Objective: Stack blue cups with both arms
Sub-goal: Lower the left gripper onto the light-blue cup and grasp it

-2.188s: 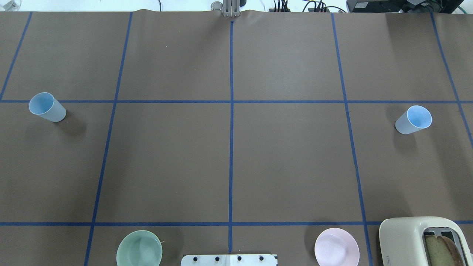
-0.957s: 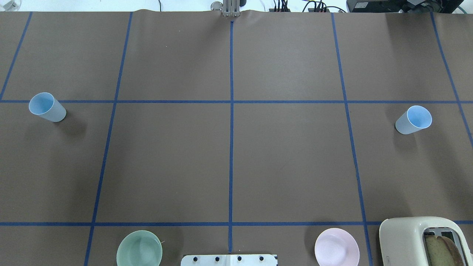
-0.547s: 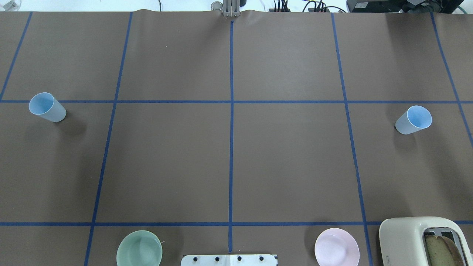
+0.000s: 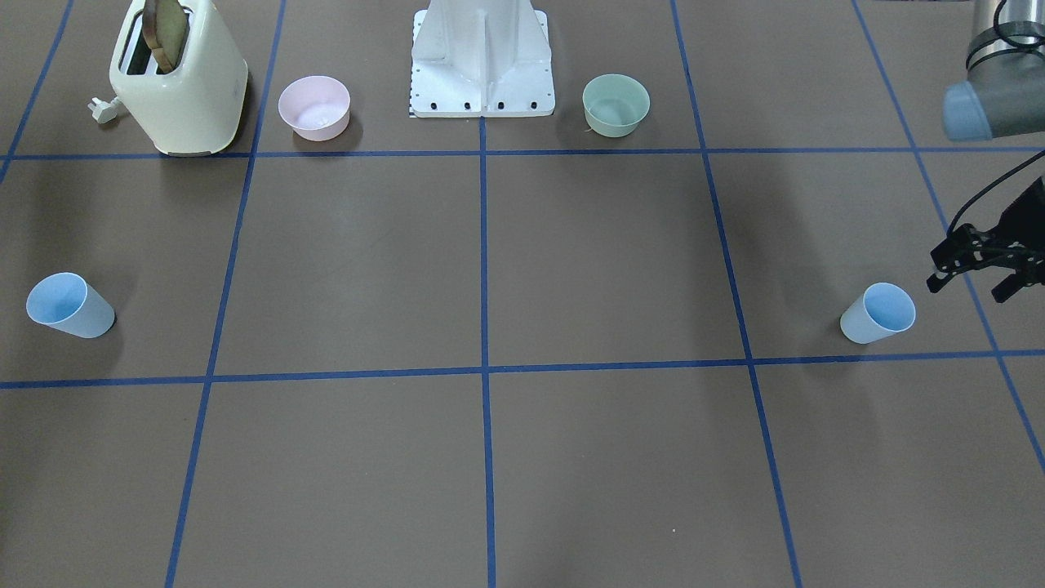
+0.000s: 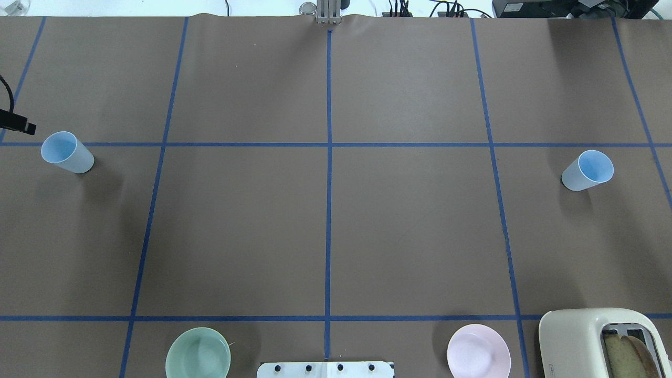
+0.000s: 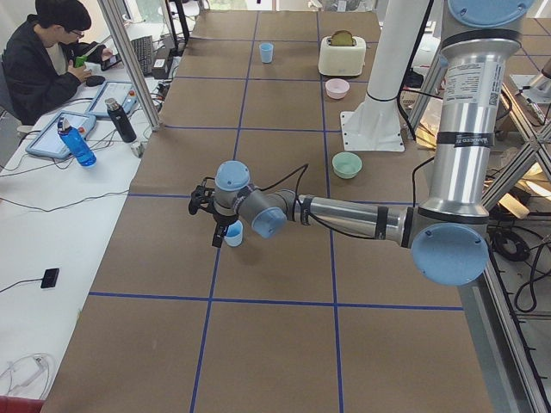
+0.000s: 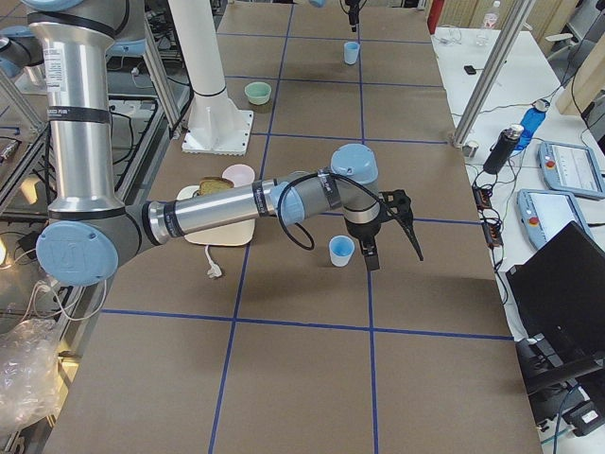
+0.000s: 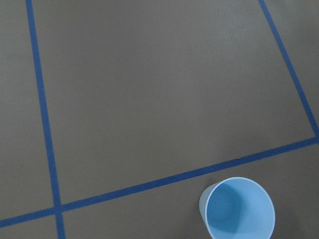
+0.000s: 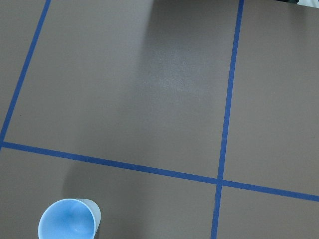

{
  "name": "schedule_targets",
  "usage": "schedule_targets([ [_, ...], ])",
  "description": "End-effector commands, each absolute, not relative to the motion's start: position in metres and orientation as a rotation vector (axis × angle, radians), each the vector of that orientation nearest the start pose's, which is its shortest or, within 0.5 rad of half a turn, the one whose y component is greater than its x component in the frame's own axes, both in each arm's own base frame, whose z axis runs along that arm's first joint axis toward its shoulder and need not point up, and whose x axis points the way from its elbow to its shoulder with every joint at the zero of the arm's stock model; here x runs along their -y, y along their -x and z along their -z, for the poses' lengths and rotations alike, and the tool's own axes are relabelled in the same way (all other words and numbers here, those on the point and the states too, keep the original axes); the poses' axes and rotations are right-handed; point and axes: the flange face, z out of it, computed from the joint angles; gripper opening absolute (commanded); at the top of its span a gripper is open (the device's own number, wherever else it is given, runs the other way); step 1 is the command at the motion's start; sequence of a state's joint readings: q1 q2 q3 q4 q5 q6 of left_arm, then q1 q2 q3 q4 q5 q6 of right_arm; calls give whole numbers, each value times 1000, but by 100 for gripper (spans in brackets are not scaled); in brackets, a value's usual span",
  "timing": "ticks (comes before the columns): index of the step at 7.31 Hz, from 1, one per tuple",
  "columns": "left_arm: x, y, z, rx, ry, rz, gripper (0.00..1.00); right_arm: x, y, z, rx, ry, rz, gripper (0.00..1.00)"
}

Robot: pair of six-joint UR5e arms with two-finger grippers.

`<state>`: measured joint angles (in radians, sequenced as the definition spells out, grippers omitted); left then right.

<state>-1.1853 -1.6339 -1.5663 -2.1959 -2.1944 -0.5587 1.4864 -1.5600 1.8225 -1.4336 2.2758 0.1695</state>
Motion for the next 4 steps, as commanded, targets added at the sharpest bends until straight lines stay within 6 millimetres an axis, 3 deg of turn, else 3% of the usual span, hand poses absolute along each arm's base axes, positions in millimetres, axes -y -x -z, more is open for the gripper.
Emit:
schedule_targets([
  [1,540,-170,-589,-821,-332,-69,92,508,-26,-518,737,-290,58,100],
  [2,539,-178,-593,-825,-340,-89,70,508,-26,-518,736,-290,57,100],
  [3,535,-186,-592,-830,-339,-105,26,508,-25,-518,736,-288,58,100],
  [4,534,-188,-591,-835,-352,-117,0,508,-26,-518,736,-290,57,100],
])
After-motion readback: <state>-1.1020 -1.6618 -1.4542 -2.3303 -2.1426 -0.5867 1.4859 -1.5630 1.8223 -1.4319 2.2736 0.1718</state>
